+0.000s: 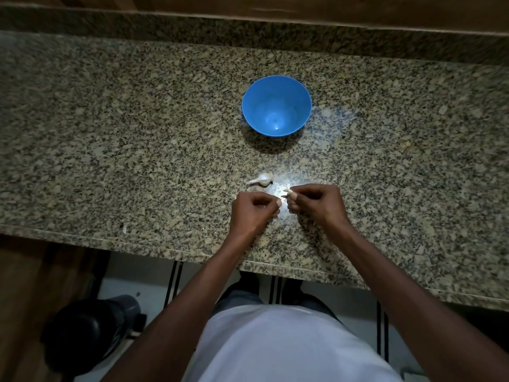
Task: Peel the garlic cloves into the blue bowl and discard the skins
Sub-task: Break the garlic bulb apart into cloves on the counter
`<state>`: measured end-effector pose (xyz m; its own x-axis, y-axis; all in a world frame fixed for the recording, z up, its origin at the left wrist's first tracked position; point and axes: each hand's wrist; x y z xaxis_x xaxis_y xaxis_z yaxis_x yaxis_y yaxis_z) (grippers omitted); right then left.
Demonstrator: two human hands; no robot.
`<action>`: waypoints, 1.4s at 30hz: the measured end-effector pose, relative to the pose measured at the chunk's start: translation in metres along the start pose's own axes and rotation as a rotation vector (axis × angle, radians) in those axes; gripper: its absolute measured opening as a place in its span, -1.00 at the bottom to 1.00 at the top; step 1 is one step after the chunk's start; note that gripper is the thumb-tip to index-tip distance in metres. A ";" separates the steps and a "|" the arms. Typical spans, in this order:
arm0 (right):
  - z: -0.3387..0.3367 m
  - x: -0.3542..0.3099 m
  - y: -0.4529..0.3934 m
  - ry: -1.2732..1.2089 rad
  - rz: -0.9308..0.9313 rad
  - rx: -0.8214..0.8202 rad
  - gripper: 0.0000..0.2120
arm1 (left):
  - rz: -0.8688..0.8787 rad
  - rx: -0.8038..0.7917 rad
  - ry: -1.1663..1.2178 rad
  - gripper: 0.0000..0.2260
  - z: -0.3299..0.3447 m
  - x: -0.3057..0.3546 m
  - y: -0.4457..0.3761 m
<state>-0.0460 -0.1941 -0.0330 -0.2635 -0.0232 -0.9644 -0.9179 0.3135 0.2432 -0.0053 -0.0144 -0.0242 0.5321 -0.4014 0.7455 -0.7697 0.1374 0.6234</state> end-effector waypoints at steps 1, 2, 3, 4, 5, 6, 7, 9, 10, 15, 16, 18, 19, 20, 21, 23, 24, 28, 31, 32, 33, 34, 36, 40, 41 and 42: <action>-0.001 0.002 0.000 -0.039 0.021 -0.008 -0.82 | -0.005 0.025 -0.031 -0.93 0.000 -0.002 -0.001; -0.001 0.003 0.001 -0.061 0.035 -0.016 -0.82 | -0.013 0.045 -0.051 -0.88 0.000 -0.005 -0.002; -0.001 0.003 0.002 -0.074 0.045 -0.025 -0.82 | -0.014 0.068 -0.078 -0.85 0.001 -0.006 -0.004; -0.001 0.002 0.003 -0.080 0.052 -0.034 -0.83 | -0.002 0.080 -0.099 -0.81 0.002 -0.006 -0.004; -0.001 0.002 0.004 -0.084 0.057 -0.044 -0.83 | 0.017 0.091 -0.119 -0.76 0.003 -0.005 -0.004; -0.001 0.001 0.005 -0.084 0.059 -0.052 -0.83 | 0.041 0.092 -0.124 -0.72 0.004 -0.004 -0.004; -0.001 0.001 0.005 -0.082 0.060 -0.056 -0.84 | 0.067 0.089 -0.125 -0.69 0.005 -0.002 -0.004; -0.001 -0.001 0.007 -0.060 0.049 -0.067 -0.85 | 0.114 0.069 -0.107 -0.70 0.005 0.003 -0.002; -0.001 -0.001 0.007 -0.040 0.035 -0.080 -0.86 | 0.128 0.057 -0.101 -0.73 0.006 0.005 -0.001; -0.002 -0.005 0.008 0.045 -0.028 -0.103 -0.87 | 0.185 0.036 -0.170 -0.89 0.006 0.008 -0.005; -0.002 -0.006 0.008 0.034 -0.033 -0.084 -0.87 | 0.199 0.038 -0.185 -0.90 0.006 0.008 -0.006; -0.001 -0.008 0.009 -0.025 -0.025 -0.046 -0.85 | 0.218 0.055 -0.208 -0.89 0.008 0.007 -0.006; -0.001 -0.008 0.010 -0.059 -0.014 -0.032 -0.85 | 0.222 0.069 -0.214 -0.88 0.010 0.007 -0.005; 0.000 -0.008 0.010 -0.088 -0.002 -0.024 -0.84 | 0.225 0.082 -0.214 -0.88 0.012 0.006 -0.005; 0.000 -0.008 0.011 -0.109 0.009 -0.024 -0.84 | 0.224 0.091 -0.213 -0.87 0.013 0.005 -0.005; 0.001 -0.006 0.013 -0.144 0.037 -0.028 -0.85 | 0.215 0.105 -0.212 -0.86 0.016 0.003 -0.005; 0.002 -0.005 0.013 -0.163 0.049 -0.026 -0.84 | 0.213 0.116 -0.211 -0.87 0.017 0.002 -0.005; 0.002 -0.005 0.014 -0.225 0.080 -0.018 -0.79 | 0.205 0.126 -0.219 -0.87 0.020 0.003 -0.005; 0.001 -0.006 0.016 -0.254 0.093 -0.030 -0.77 | 0.179 0.103 -0.241 -0.86 0.022 0.003 -0.005; 0.001 -0.007 0.017 -0.269 0.093 -0.040 -0.76 | 0.166 0.090 -0.236 -0.86 0.022 0.004 -0.005; 0.001 -0.008 0.017 -0.281 0.089 -0.053 -0.75 | 0.152 0.072 -0.231 -0.86 0.021 0.004 -0.005; 0.001 -0.008 0.017 -0.289 0.085 -0.065 -0.75 | 0.135 0.048 -0.222 -0.85 0.021 0.004 -0.006; 0.000 -0.010 0.016 -0.274 0.076 -0.082 -0.78 | 0.079 -0.009 -0.187 -0.84 0.020 0.004 -0.008; -0.001 -0.011 0.013 -0.242 0.065 -0.072 -0.80 | 0.021 -0.046 -0.058 -0.91 0.010 0.005 -0.014; -0.001 -0.012 0.013 -0.237 0.064 -0.068 -0.79 | 0.032 -0.059 -0.042 -0.87 0.007 0.006 -0.014; -0.001 -0.012 0.012 -0.228 0.063 -0.066 -0.77 | 0.038 -0.086 -0.021 -0.82 0.005 0.008 -0.014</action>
<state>-0.0539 -0.1909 -0.0186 -0.2538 0.2117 -0.9438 -0.9211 0.2449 0.3026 0.0078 -0.0239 -0.0278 0.4947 -0.4129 0.7647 -0.7557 0.2300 0.6132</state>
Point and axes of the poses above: each hand's wrist, its own y-axis away from the middle knuckle, its own z-axis out of the palm, x = y × z, and after that the axes turned 15 degrees about -z, right-handed
